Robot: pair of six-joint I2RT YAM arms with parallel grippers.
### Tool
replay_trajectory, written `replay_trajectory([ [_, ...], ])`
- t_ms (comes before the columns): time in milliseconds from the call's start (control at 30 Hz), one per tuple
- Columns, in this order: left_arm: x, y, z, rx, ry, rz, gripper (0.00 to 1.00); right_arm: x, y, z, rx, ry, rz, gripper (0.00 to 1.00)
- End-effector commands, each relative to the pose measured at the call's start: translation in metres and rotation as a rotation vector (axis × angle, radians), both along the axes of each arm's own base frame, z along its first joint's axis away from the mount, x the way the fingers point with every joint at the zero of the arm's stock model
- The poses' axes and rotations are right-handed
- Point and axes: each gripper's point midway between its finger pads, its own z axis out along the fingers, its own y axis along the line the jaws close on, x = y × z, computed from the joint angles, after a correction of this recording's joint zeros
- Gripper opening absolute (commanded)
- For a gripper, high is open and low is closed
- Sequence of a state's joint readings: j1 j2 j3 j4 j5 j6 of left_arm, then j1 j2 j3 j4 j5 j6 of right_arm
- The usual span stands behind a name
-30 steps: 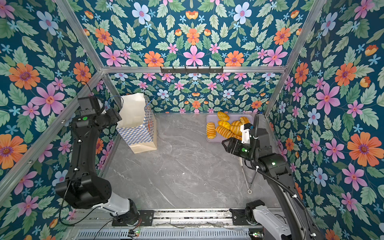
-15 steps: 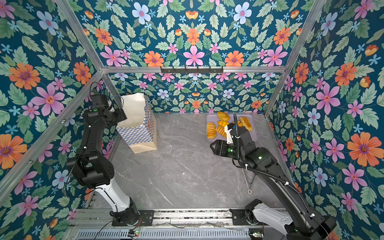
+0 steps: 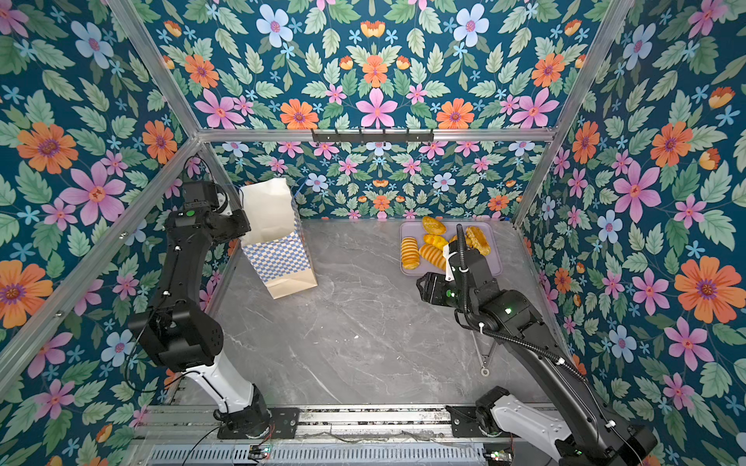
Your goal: Place the fake bread into the paper bag
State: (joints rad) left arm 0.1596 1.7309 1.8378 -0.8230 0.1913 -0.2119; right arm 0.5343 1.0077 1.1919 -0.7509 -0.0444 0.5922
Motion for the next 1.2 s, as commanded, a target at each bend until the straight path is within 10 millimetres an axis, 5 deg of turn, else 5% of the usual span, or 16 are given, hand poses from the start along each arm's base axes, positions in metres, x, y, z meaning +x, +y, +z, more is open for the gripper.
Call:
replay_trajectory([
  [0,-0.014,-0.02,0.013,-0.072,-0.035,-0.056,0.0,0.002,-0.009,-0.003,-0.047,-0.009,-0.031,0.66],
  [333,-0.087,-0.079,0.032,-0.279,-0.099,-0.174,0.0,0.014,-0.027,-0.009,-0.06,0.025,-0.099,0.75],
  [600,-0.143,-0.118,0.026,-0.409,-0.135,-0.175,0.0,0.03,-0.06,-0.048,-0.037,0.176,-0.212,0.89],
  [767,-0.166,-0.118,0.008,-0.426,-0.145,-0.121,0.0,0.036,-0.067,-0.07,-0.039,0.219,-0.23,0.87],
  [967,-0.174,-0.113,-0.013,-0.385,-0.101,-0.11,0.0,0.051,-0.048,-0.085,-0.018,0.276,-0.15,0.7],
  [1167,-0.171,-0.105,0.006,-0.32,-0.126,-0.105,0.65,0.074,-0.024,-0.093,-0.04,0.304,-0.08,0.6],
])
